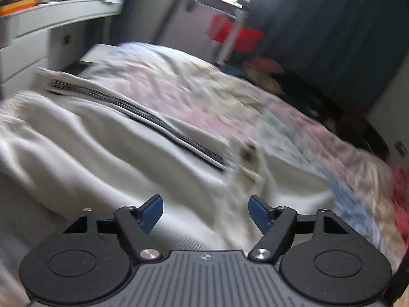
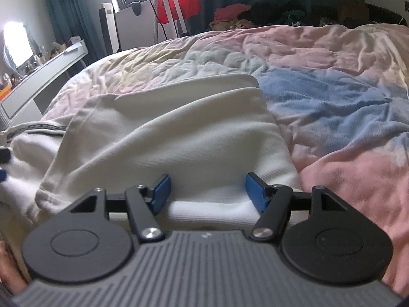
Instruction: Fold clothes
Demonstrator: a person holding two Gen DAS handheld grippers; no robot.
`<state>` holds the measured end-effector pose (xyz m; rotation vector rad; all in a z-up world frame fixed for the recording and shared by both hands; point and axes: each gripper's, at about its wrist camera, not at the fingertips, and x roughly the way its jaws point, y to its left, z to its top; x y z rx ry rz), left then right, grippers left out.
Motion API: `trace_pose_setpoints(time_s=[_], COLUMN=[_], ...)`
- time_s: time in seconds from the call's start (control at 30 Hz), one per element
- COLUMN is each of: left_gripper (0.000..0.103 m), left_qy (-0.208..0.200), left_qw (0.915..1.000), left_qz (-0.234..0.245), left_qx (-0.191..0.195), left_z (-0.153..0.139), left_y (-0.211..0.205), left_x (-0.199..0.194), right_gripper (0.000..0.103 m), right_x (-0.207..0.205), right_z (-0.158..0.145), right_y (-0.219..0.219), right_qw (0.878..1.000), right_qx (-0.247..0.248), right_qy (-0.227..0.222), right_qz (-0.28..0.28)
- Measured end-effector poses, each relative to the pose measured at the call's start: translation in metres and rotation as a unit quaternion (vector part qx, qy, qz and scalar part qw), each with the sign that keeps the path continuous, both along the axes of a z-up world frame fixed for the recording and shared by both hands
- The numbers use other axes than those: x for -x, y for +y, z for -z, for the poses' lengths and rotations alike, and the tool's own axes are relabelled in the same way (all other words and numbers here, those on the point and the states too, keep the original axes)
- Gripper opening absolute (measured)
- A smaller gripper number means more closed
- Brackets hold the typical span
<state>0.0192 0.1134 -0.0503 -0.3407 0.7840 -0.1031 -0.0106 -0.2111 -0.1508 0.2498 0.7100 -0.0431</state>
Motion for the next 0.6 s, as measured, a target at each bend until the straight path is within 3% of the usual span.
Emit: trace_pose_setpoints(time_s=[0.13,0.23,0.3,0.43,0.6], left_gripper=[0.081,0.081,0.081,0.081,0.080], left_qy=[0.014,0.038,0.060,0.076,0.036], left_qw=[0.9944,0.9793,0.9638,0.9440,0.9382], left_qz=[-0.092,-0.162,-0.200,-0.242,-0.241], left_qx=[0.050,0.116,0.166,0.211,0.246], left_z=[-0.009,0.004,0.018,0.052,0.070], left_y=[0.072,0.124,0.157,0.188,0.202], left_x=[0.003,0.006,0.009,0.021,0.012], right_gripper=[0.068,0.068,0.068,0.068,0.068], right_x=[0.000,0.000,0.000,0.000,0.000], right_z=[-0.001,-0.002,-0.002,-0.002,0.000], right_y=[-0.003,-0.005,-0.005,-0.006,-0.003], right_qw=[1.000,1.000,1.000,1.000,1.000], right_qx=[-0.011,-0.019,-0.024,-0.028,-0.016], right_qy=[-0.001,-0.002,-0.002,-0.002,-0.002], right_qz=[0.004,0.007,0.009,0.010,0.008])
